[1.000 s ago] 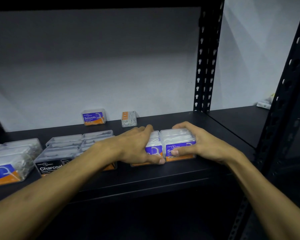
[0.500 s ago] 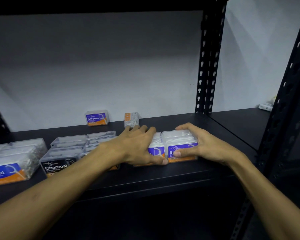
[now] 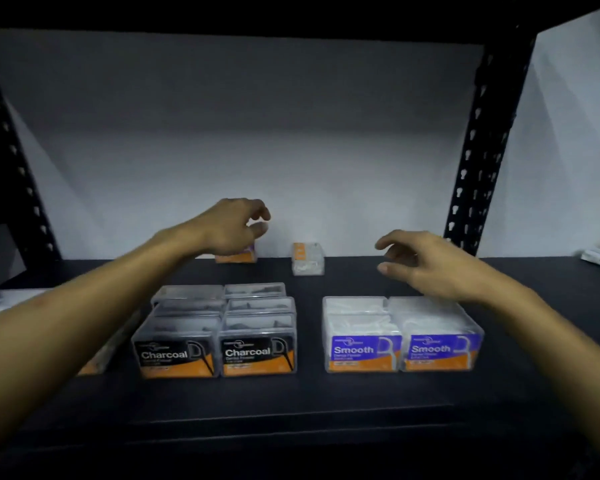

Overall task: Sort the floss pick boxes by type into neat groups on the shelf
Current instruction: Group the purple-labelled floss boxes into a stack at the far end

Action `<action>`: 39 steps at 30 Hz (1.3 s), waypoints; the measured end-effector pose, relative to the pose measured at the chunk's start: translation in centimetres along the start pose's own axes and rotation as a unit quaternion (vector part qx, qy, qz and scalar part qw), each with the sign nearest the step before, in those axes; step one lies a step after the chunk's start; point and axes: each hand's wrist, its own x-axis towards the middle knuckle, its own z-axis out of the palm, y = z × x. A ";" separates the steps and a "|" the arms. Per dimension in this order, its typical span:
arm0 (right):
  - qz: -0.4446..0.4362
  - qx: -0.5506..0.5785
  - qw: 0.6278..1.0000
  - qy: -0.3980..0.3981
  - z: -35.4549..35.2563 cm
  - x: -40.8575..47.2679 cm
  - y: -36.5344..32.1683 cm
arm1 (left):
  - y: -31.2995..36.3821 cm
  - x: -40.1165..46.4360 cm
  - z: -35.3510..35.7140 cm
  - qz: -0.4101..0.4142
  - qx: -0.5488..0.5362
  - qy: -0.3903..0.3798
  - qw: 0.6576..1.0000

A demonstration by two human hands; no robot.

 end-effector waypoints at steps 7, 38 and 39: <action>-0.065 -0.239 0.952 -0.178 4.6 11.8 -1.8 | -7.4 4.0 2.6 -0.080 0.060 -0.094 0.991; 0.012 -0.050 0.988 -0.147 -1.0 4.3 8.6 | 1.6 6.0 5.0 0.058 -0.005 -0.142 0.988; 0.020 -0.024 0.991 -0.128 -1.2 3.5 9.2 | 2.4 6.1 5.0 0.062 -0.004 -0.146 0.987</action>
